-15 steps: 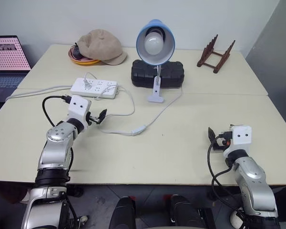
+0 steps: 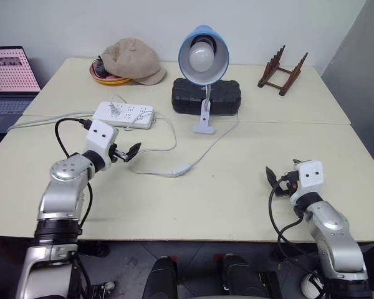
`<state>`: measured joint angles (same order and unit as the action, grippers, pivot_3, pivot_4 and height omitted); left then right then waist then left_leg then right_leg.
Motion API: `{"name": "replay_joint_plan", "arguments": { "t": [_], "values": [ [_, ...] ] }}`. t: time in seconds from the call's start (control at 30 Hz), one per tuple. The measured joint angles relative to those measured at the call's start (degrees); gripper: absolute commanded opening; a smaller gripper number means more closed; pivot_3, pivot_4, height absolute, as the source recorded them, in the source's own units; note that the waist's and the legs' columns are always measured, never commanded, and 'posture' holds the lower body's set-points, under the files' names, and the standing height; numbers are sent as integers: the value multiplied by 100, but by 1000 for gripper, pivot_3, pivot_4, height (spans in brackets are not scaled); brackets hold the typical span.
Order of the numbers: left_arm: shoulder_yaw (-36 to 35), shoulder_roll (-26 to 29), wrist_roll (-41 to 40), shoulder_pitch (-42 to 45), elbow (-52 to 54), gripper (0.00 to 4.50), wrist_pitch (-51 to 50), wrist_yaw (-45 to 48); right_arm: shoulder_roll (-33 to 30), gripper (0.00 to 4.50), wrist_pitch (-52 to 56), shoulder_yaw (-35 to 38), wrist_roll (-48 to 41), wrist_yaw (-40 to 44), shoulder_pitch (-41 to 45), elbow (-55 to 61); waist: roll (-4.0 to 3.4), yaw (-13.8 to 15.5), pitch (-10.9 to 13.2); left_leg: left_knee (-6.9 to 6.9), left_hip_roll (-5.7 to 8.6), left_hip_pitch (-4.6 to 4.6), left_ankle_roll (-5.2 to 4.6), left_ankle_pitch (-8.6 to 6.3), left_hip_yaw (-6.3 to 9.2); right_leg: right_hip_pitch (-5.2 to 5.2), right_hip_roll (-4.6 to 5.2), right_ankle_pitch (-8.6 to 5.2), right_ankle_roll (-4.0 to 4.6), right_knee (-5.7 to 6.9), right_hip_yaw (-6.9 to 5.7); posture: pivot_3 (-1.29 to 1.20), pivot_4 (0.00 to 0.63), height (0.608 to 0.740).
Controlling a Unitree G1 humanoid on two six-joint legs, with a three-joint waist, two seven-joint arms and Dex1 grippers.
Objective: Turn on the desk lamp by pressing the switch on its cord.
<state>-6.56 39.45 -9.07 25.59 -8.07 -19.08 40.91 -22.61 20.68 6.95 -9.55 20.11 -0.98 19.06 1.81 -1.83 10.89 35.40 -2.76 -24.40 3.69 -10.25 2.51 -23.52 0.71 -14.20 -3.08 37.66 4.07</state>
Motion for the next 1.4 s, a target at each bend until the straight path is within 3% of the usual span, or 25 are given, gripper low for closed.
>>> {"name": "replay_joint_plan", "arguments": {
  "t": [0.3,0.5,0.63,0.8,1.03,1.4],
  "values": [
    [627,838,-376,67,815,4500,-598,1732,-1236,4476,807,-152,-1289,1955,48,608,-1,-2,2,-10,-2,2,0,0,-1,-2,0,-10,7,-1,-1,0,150,740],
    [1213,970,-497,206,1114,4500,-769,2502,-1656,4476,1373,-350,-1926,2599,-7,1112,-1,5,3,-15,-1,2,-1,0,-1,-3,0,-14,6,-1,-1,0,150,740],
    [1672,642,-200,514,947,4500,-463,2546,-1610,4476,1584,-430,-2082,2492,-104,1432,0,24,2,-14,0,2,-1,0,-1,-2,0,-14,6,-2,-1,0,150,740],
    [2297,36,521,703,-20,4500,286,2211,-1379,4476,1715,-493,-2071,1989,-335,1681,1,-6,3,-13,2,-1,-1,0,-2,-7,0,-14,5,-1,1,0,150,740],
    [2427,-76,864,967,-707,4500,959,2230,-1370,4476,1785,-412,-2086,1702,-699,2008,1,4,2,-16,-1,-1,-1,0,2,-7,-4,-17,6,3,-1,0,150,740],
    [2429,-87,873,1013,-905,2309,1104,2603,-1366,4500,1861,-370,-2124,1546,-778,2118,1,-1,2,-14,-1,4,-2,1,1,-4,-4,-17,6,9,0,0,150,740]
  ]
}}
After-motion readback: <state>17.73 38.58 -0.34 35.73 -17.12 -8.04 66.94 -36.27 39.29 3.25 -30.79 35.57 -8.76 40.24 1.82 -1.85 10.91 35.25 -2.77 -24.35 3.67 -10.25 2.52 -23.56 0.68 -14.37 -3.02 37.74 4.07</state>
